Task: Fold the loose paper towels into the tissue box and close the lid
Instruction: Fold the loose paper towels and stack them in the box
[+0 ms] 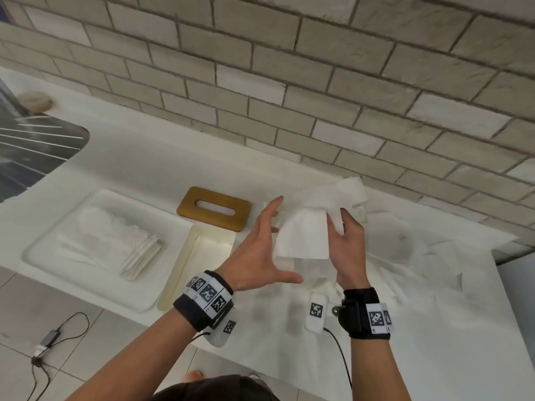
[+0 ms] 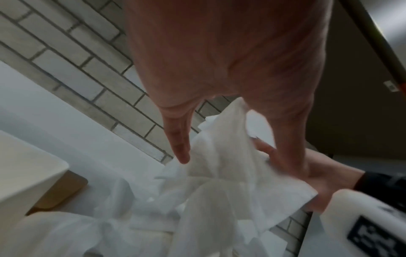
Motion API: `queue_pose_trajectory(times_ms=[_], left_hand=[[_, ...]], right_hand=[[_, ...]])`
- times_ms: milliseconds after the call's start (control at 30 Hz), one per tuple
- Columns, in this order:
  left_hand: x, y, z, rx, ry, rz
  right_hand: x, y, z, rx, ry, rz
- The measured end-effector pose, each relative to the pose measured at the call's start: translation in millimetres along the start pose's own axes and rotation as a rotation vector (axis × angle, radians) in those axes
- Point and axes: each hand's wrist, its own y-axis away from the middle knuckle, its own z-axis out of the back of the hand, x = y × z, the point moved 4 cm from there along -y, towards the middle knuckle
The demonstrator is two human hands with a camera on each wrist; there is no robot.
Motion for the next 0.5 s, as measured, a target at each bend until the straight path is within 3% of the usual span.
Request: queue_pose_trajectory(times_ms=[67,167,267,400,500], left_hand=[[4,2,8,-0.059,-0.089,-0.101],[11,6,34,-0.316,-0.173,-0.203],[20,11,63,-0.484,-0.186,-0.127],[39,27,101,-0.523,-0.162,0.005],[48,43,124,-0.536,-0.146,0.059]], right_hand=[[-4,1,-6,-0.014,-0.061,-0.048],[-19,0,-13,0.006,-0.060,-0.085],[-53,-7,-11,-0.031,0.007,-0.155],[-94,-7,-3,-0.134,0.379,-0.186],[-101,0,5,-0.189,0.483,-0.169]])
